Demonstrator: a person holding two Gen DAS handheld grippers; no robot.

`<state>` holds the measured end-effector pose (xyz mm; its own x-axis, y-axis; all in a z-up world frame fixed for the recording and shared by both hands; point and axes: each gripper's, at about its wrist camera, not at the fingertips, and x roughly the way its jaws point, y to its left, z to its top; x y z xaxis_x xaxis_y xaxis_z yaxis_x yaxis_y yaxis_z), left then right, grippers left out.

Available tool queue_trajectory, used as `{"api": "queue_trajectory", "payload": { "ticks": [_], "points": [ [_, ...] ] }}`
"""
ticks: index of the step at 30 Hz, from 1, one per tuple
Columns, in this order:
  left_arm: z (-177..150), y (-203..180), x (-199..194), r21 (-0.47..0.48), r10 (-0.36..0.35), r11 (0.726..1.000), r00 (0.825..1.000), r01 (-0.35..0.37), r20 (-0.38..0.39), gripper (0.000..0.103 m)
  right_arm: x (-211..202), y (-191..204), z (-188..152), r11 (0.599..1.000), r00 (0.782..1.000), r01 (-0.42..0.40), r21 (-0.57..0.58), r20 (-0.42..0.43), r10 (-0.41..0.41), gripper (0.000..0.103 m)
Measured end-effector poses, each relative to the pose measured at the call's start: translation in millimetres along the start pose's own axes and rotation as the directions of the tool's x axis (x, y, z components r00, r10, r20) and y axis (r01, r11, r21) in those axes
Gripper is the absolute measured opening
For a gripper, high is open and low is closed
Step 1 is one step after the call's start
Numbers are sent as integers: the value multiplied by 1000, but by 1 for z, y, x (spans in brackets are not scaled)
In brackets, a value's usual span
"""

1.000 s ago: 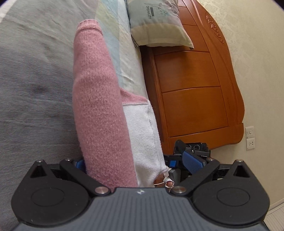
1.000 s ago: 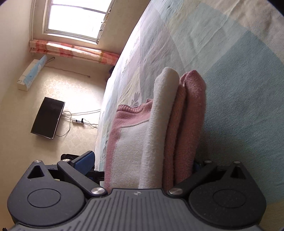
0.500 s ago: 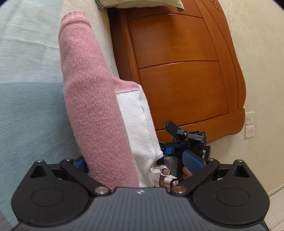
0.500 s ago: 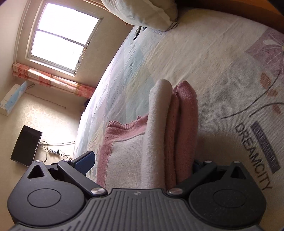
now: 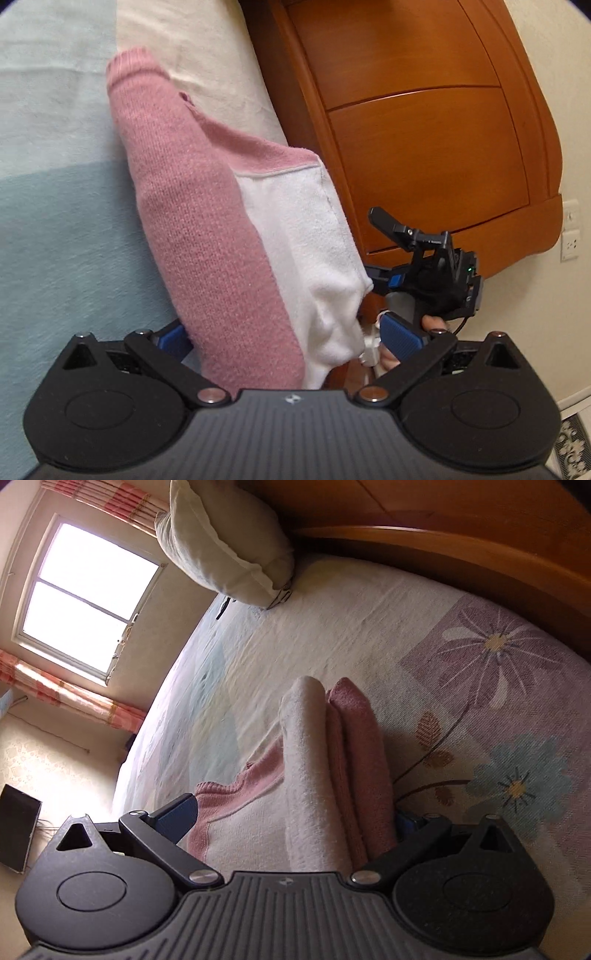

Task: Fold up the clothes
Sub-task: 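Open both tools and raise them off the folded sweater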

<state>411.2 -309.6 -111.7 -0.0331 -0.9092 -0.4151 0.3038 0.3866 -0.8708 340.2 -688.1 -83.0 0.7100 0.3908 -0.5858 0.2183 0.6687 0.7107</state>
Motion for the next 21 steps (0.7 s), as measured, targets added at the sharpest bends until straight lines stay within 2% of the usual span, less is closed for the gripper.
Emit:
{"api": "queue_trajectory", "payload": {
  "ticks": [2, 4, 5, 8, 9, 11, 14, 15, 17, 18, 19, 21],
  "points": [
    [-8, -12, -28, 104, 88, 990, 995, -92, 45, 101, -20, 13, -1, 987, 987, 130, -92, 104, -121, 103],
    [-22, -20, -52, 195, 176, 962, 980, -191, 89, 102, -37, 35, -7, 963, 974, 182, -197, 172, -149, 103],
    [-29, -25, -59, 231, 217, 944, 970, -237, 109, 102, -43, 47, -12, 950, 972, 186, -249, 188, -141, 103],
    [-46, -37, -76, 327, 332, 869, 928, -372, 171, 102, -44, 84, -35, 911, 991, 85, -404, 130, -34, 103],
    [-50, -39, -77, 344, 364, 847, 914, -405, 180, 102, -39, 88, -46, 895, 993, 79, -439, 110, -33, 103],
    [-58, -37, -79, 368, 409, 813, 892, -452, 192, 102, -24, 86, -65, 864, 994, 104, -493, 75, -77, 103],
    [-76, -36, -88, 414, 467, 747, 854, -520, 231, 102, -9, 56, -79, 836, 975, 216, -504, 57, -217, 100],
    [-82, -37, -90, 433, 487, 716, 836, -547, 252, 102, -10, 47, -83, 835, 970, 236, -497, 67, -234, 98],
    [-93, -40, -96, 469, 524, 649, 799, -599, 295, 102, -22, 53, -87, 848, 970, 242, -472, 107, -217, 99],
    [-97, -41, -97, 478, 533, 628, 787, -614, 311, 102, -26, 63, -92, 835, 963, 268, -481, 139, -229, 100],
    [-101, -43, -98, 484, 539, 611, 777, -626, 325, 102, -28, 75, -100, 805, 954, 298, -513, 184, -236, 103],
    [-104, -44, -99, 482, 542, 608, 773, -631, 329, 102, -23, 93, -117, 748, 941, 337, -573, 228, -249, 103]
  ]
}}
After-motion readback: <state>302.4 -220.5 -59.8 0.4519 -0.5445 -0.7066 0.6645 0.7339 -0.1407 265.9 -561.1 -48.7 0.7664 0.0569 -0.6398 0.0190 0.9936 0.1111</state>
